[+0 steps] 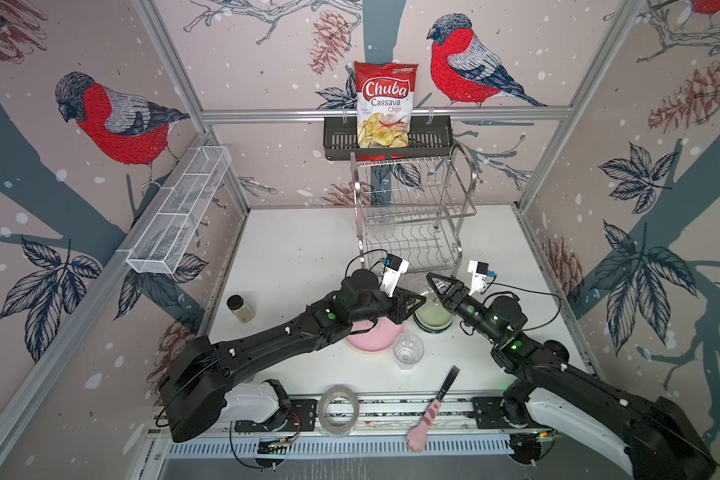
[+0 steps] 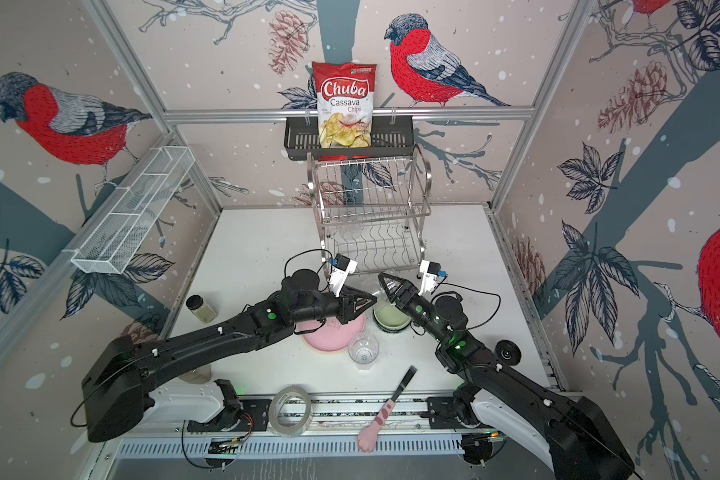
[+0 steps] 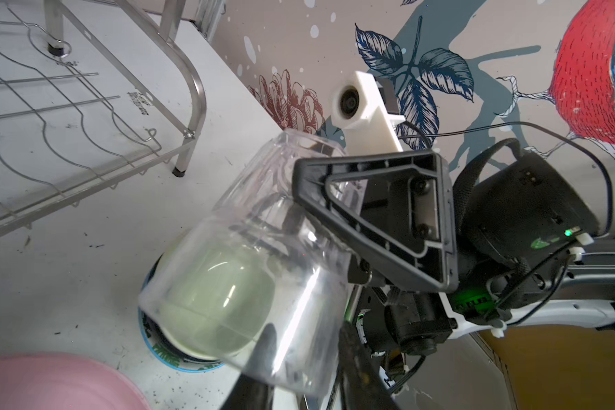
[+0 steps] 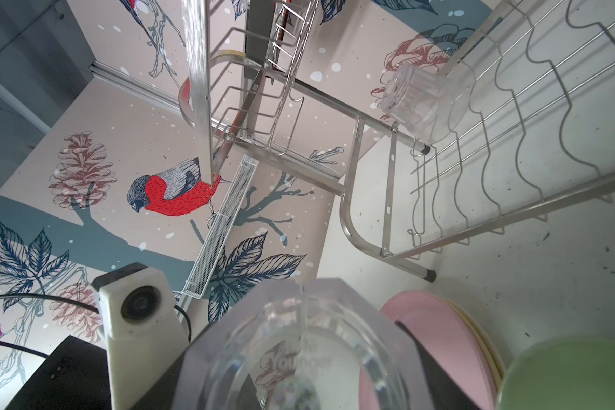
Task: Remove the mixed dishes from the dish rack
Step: 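Grasp the clear cup with the left gripper from the right gripper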
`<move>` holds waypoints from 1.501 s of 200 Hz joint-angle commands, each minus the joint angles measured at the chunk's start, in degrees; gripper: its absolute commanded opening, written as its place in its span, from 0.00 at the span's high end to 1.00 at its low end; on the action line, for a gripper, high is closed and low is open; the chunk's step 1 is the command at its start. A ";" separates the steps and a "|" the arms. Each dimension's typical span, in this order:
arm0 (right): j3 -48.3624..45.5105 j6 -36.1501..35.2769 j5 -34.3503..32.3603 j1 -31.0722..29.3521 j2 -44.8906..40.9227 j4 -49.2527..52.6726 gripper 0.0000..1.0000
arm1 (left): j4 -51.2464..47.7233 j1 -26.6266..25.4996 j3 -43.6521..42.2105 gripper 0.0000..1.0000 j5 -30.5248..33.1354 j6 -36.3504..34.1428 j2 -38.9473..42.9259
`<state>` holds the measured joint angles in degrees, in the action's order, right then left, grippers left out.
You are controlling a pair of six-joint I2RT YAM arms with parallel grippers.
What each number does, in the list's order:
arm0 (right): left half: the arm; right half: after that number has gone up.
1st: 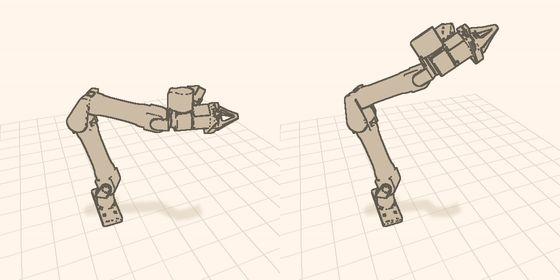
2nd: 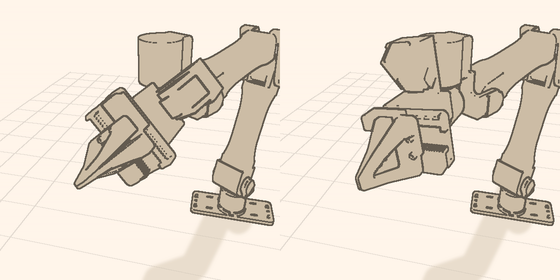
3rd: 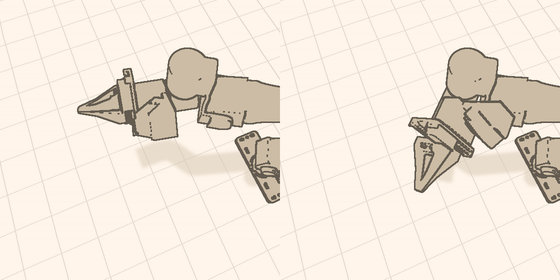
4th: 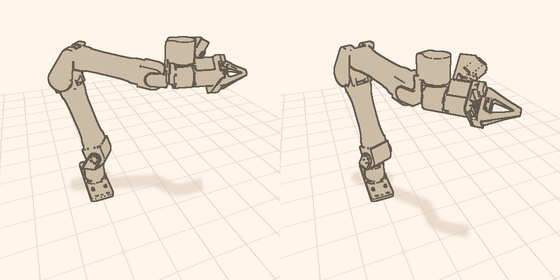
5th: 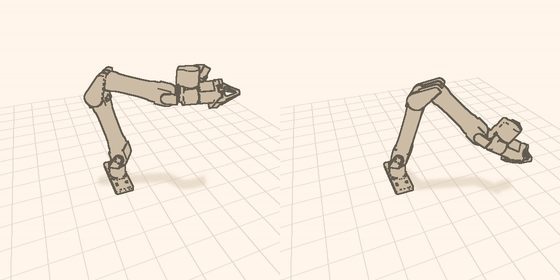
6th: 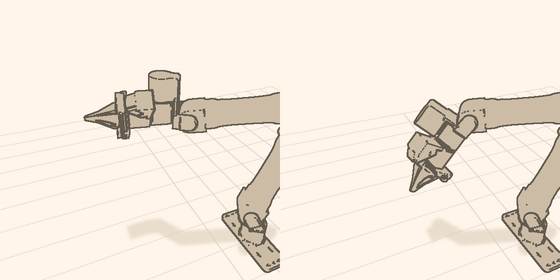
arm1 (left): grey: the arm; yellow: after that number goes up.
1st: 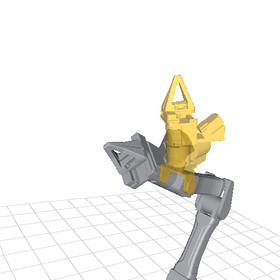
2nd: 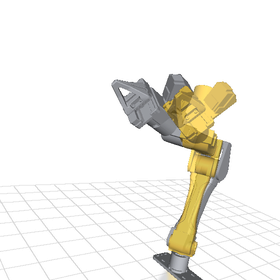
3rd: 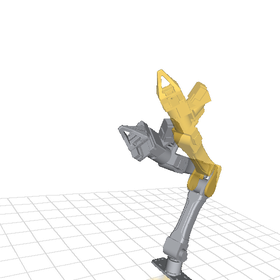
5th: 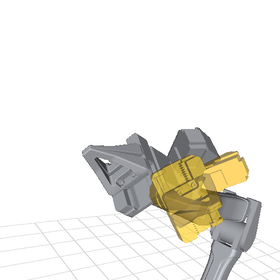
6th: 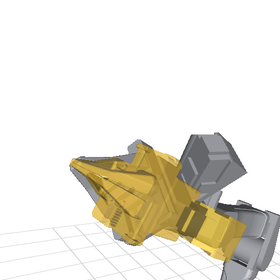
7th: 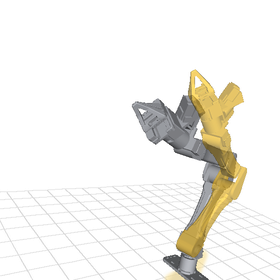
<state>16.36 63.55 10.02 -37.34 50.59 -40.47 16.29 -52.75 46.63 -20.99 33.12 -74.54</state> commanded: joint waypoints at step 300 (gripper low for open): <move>-0.23 -3.41 13.84 4.17 -7.08 -7.83 0.01 | -25.83 3.18 15.54 1.00 -12.77 -15.88 -1.08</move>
<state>15.90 58.54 18.92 -35.55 44.12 -43.09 -3.46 -49.63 61.04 -31.14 20.53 -74.94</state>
